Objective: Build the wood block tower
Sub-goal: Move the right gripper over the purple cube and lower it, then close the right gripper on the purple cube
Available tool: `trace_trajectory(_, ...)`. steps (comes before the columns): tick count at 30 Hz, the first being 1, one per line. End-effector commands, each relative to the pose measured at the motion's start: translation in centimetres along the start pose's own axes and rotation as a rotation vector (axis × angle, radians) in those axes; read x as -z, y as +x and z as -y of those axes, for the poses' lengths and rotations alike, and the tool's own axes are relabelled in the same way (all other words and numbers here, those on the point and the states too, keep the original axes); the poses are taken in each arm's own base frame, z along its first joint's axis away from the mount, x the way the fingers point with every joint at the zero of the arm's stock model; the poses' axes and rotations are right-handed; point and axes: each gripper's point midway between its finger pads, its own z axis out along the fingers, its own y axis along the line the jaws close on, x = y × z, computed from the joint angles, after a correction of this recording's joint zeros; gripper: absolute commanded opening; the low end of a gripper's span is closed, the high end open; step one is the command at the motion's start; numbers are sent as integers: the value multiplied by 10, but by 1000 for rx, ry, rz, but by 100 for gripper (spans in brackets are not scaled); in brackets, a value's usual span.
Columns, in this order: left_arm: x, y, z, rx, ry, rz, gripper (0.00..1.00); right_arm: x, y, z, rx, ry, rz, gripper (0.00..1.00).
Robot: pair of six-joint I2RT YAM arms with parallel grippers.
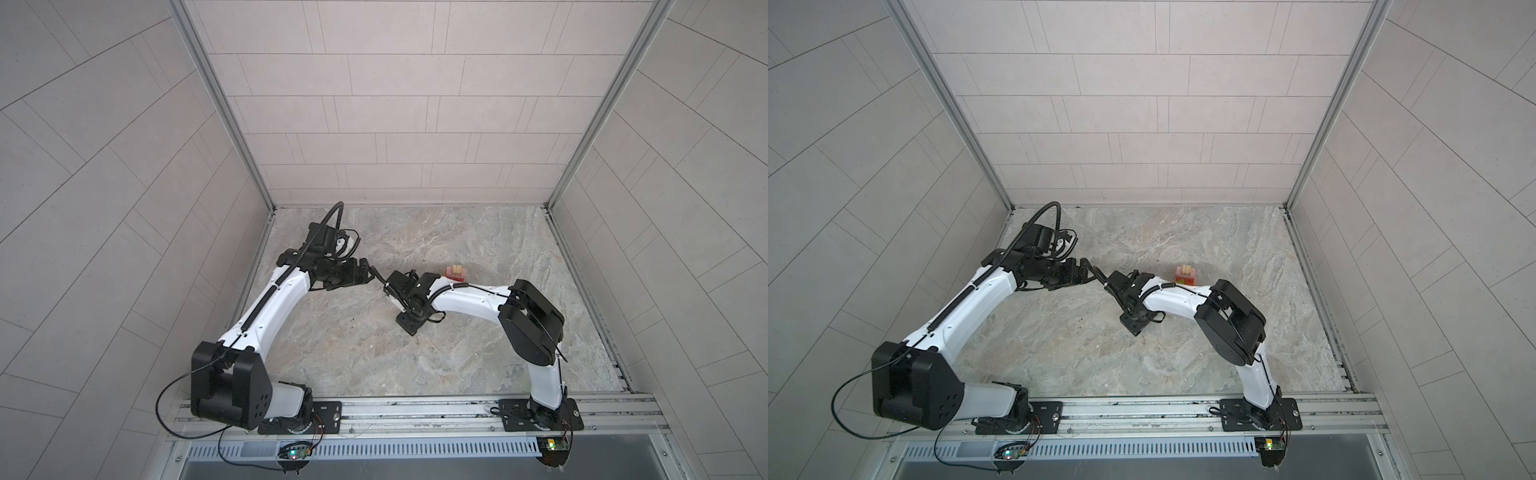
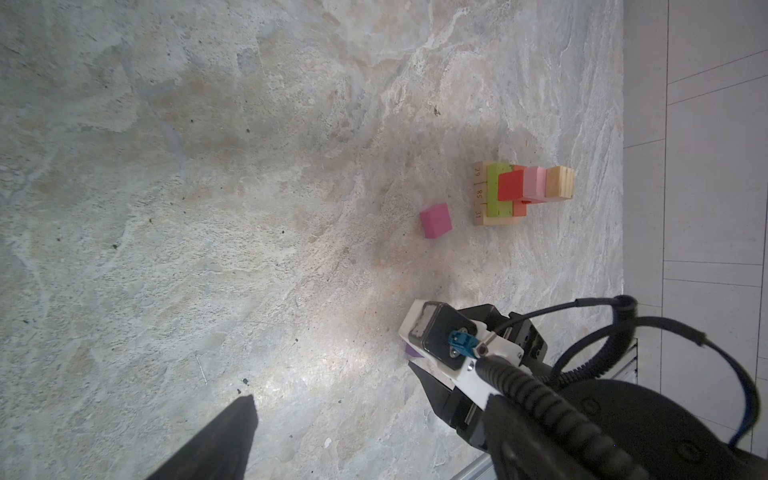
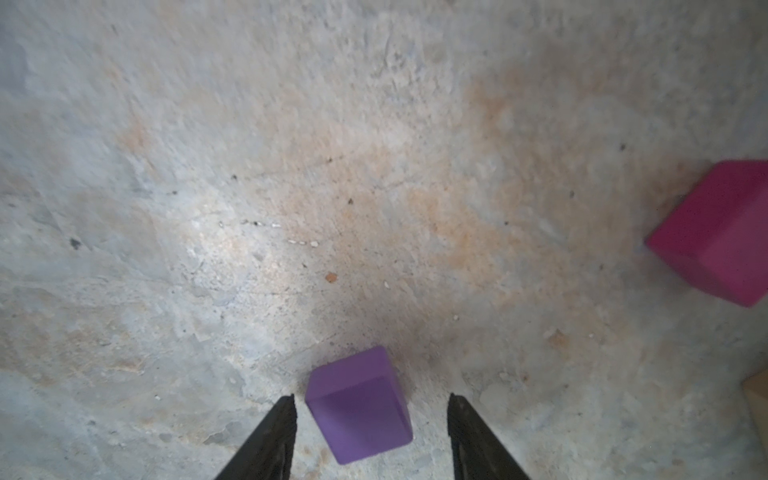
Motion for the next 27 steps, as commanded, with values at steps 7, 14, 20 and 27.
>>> trace_trajectory(7, 3, 3, 2, -9, 10, -1, 92, -4, 6, -2, 29, 21, -40, 50)
trace_trajectory(14, 3, 3, 3, -7, 13, 0, 92, -4, 10, 4, 15, 46, -52, 39)
trace_trajectory(20, 3, 3, 3, -8, 13, 1, 92, -2, 13, 5, -2, 56, -58, 33)
trace_trajectory(27, 3, 4, 3, -8, 11, 0, 92, 11, 11, 14, -53, 75, -49, 27)
